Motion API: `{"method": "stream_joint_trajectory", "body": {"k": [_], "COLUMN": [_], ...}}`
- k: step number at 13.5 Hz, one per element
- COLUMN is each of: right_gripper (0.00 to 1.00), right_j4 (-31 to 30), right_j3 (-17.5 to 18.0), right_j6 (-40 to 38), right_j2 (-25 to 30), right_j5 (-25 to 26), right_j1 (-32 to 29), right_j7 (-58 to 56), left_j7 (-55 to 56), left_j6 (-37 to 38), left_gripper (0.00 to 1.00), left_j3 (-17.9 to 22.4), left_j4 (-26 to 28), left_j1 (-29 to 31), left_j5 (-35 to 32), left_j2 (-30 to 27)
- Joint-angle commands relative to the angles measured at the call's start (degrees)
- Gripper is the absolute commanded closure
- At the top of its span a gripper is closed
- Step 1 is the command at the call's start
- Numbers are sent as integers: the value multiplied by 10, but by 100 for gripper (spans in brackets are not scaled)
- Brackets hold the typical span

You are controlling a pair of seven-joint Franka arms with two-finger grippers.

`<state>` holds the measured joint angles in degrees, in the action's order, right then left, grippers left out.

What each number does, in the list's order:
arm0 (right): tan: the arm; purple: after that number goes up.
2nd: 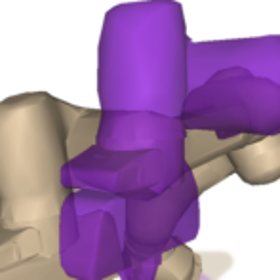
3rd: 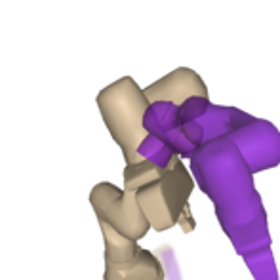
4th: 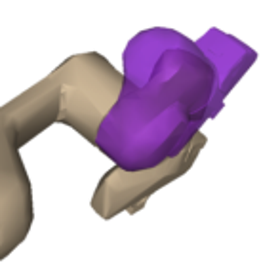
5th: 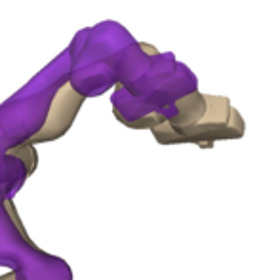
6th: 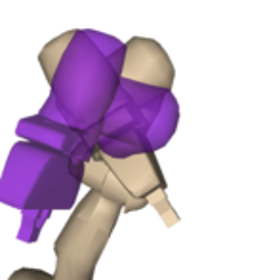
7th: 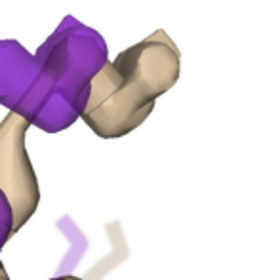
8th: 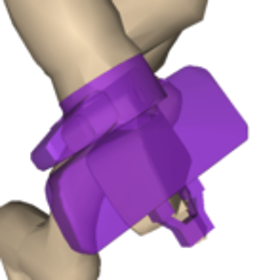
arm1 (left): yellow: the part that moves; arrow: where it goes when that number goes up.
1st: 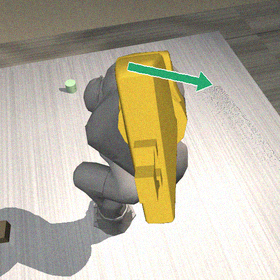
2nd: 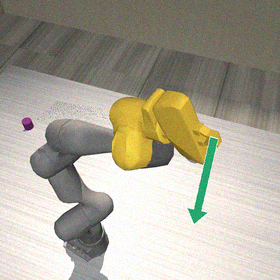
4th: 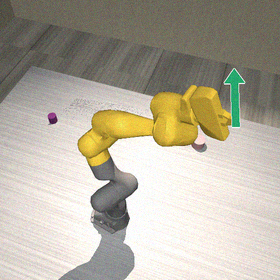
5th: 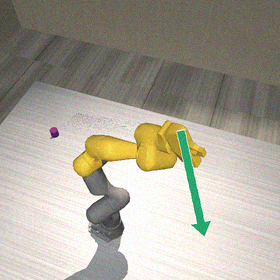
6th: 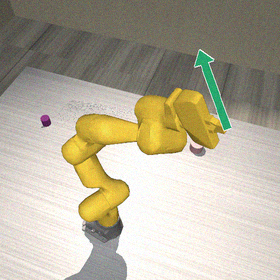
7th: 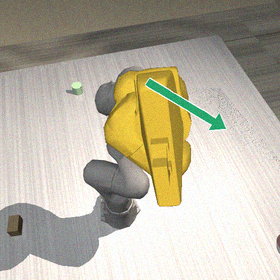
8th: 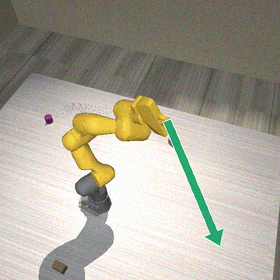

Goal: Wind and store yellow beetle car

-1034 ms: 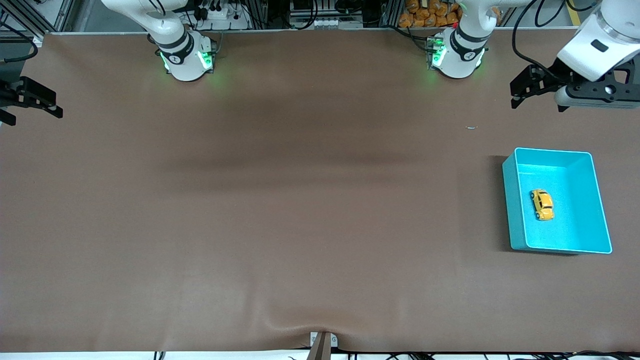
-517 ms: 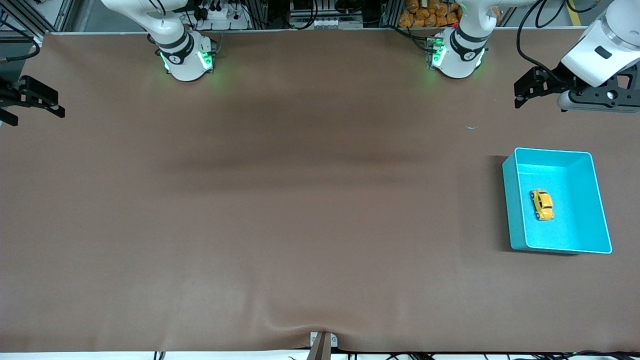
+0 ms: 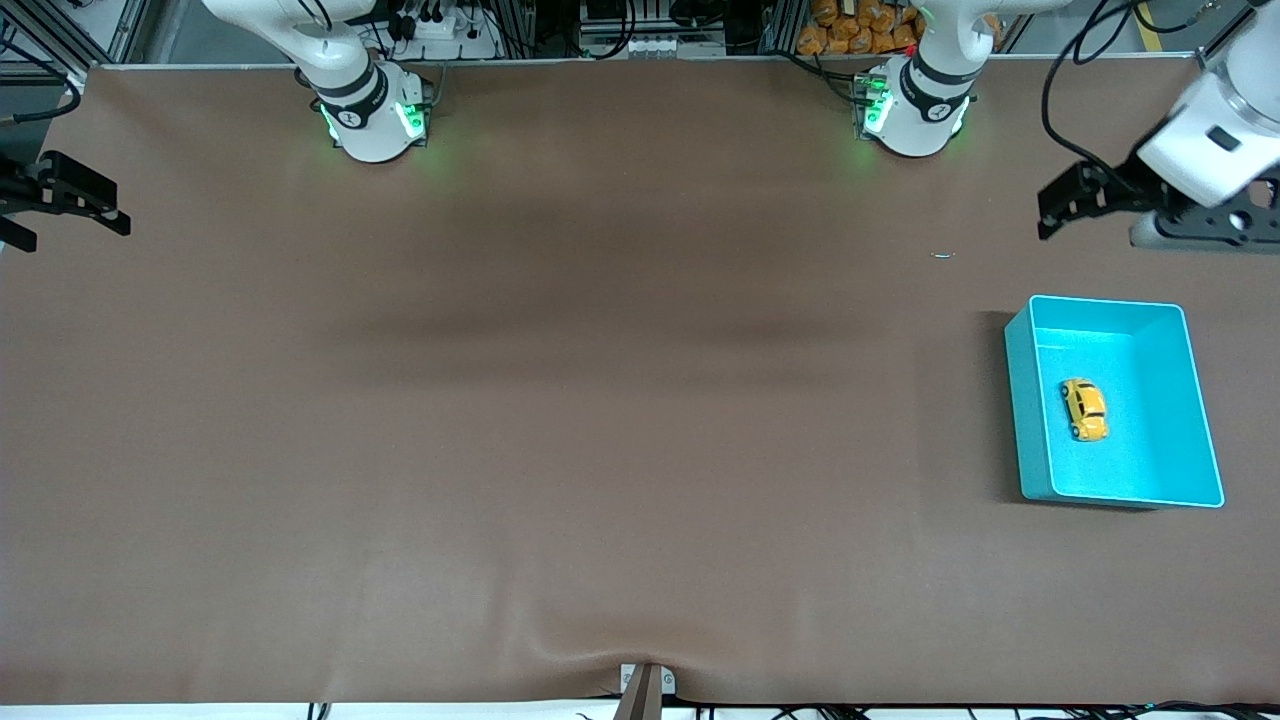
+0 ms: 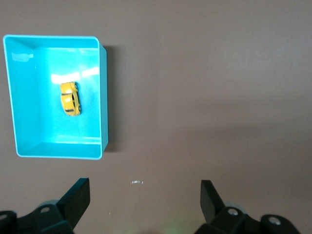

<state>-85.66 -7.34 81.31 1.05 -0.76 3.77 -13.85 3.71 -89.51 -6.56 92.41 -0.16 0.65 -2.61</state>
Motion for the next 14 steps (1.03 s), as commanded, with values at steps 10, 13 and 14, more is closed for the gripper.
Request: {"method": "stream_joint_trajectory", "body": {"k": [10, 13, 14], "right_gripper": [0, 0, 0], "right_j4": [1, 1, 1], "right_j3": [-5, -5, -5], "right_j6": [-3, -3, -3], "right_j2": [6, 6, 6], "right_j5": [-5, -5, -5], "right_j1": [4, 4, 5], "right_j7": [-1, -1, -1], "left_j7": [97, 83, 66], "left_j6": [15, 15, 14], "left_gripper": [0, 0, 0], "left_j3": [-47, -47, -47], "left_j4": [-54, -50, -50], "left_j1": [1, 6, 9], "left_j5": [-22, -24, -23], "left_j2": [38, 33, 32]}}
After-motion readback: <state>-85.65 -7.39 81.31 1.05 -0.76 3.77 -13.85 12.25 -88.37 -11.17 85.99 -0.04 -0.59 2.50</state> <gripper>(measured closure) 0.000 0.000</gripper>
